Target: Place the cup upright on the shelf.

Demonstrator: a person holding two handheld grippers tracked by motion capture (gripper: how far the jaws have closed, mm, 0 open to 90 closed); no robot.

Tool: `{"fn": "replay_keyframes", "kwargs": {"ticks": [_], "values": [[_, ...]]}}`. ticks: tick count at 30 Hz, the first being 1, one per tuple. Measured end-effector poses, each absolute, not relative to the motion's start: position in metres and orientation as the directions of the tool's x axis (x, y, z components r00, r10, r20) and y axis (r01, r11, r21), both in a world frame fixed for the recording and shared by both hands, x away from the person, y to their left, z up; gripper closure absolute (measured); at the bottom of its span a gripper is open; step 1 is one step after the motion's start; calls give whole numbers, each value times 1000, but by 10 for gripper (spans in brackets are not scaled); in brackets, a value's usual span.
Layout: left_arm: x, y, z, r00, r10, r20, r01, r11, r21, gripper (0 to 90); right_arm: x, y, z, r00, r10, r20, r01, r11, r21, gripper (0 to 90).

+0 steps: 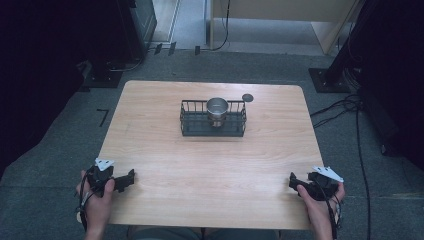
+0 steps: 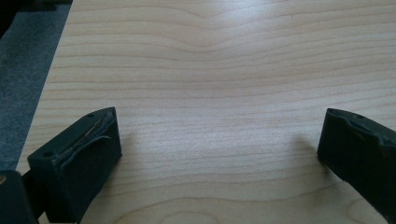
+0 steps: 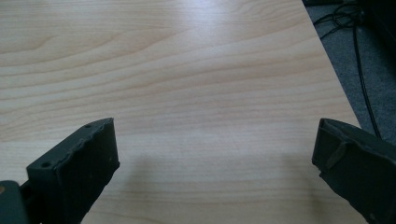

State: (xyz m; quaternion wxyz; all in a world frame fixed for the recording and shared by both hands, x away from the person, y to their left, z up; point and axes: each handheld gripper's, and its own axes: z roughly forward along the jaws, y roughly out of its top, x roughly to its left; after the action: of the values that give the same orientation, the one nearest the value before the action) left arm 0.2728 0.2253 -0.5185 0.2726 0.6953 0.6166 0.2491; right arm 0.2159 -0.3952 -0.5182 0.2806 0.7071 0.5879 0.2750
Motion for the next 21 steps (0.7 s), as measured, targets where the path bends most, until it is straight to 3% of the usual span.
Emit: {"fn": "replay_keyframes", "kwargs": {"ticks": [14,21], "values": [[273,225,-519,116,993,10,722,-91,686,0,205,-407,-526,181,983,43,689,-157,707,0],[273,225,-518,117,993,11,722,-93,685,0,202,-409,-528,139,990,30,694,-119,710,0]]}}
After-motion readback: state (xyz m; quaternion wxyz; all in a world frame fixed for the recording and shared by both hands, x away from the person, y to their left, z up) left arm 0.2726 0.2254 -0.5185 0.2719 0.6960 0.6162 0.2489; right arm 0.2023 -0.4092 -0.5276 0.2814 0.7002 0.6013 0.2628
